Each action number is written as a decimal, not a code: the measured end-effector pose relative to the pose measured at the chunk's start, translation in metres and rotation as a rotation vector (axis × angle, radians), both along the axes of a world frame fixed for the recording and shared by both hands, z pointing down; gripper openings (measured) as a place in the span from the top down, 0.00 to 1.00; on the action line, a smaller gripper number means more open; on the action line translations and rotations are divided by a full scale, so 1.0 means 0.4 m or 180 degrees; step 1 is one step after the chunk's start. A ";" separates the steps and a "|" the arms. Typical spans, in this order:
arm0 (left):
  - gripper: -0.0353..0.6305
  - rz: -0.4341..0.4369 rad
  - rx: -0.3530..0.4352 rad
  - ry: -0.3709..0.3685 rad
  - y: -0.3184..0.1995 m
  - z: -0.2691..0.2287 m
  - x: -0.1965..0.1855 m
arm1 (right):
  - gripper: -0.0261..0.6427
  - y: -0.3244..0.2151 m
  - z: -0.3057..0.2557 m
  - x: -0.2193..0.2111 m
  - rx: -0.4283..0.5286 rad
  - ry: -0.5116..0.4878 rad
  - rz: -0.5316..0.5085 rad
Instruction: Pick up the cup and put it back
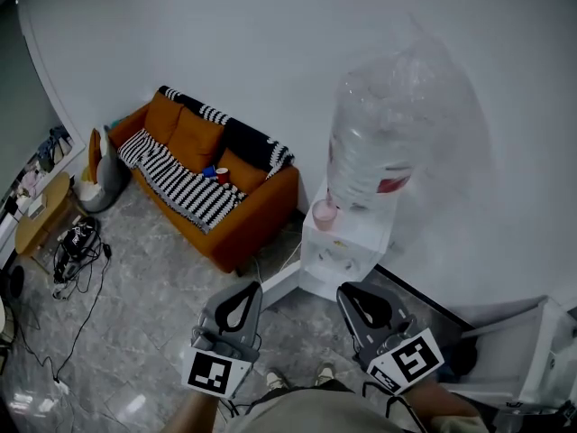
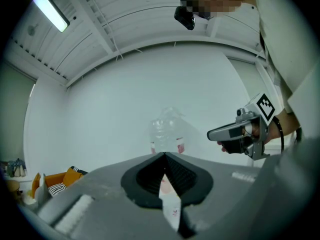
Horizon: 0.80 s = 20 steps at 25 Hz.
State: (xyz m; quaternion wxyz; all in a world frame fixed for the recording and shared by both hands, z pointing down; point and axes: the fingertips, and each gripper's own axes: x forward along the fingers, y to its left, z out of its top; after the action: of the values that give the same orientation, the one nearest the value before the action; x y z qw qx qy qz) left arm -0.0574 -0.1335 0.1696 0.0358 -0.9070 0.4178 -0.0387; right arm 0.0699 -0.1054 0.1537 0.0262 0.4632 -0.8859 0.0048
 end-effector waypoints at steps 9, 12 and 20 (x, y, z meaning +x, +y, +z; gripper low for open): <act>0.94 -0.0025 -0.0210 0.0048 0.042 0.042 -0.004 | 0.95 0.019 0.033 -0.001 -0.0170 -0.0030 -0.0057; 0.94 -0.0035 -0.0198 0.0045 0.046 0.036 -0.012 | 0.95 0.020 0.029 -0.010 -0.0171 0.0001 -0.0085; 0.94 -0.0007 -0.0178 0.0076 0.049 0.009 -0.010 | 0.95 0.012 0.036 -0.035 -0.0211 0.0040 -0.0152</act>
State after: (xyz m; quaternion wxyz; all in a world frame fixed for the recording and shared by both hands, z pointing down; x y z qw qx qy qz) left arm -0.0614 -0.1137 0.1734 0.0054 -0.9076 0.4179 -0.0396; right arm 0.0558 -0.1006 0.1680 0.0472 0.4408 -0.8958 0.0307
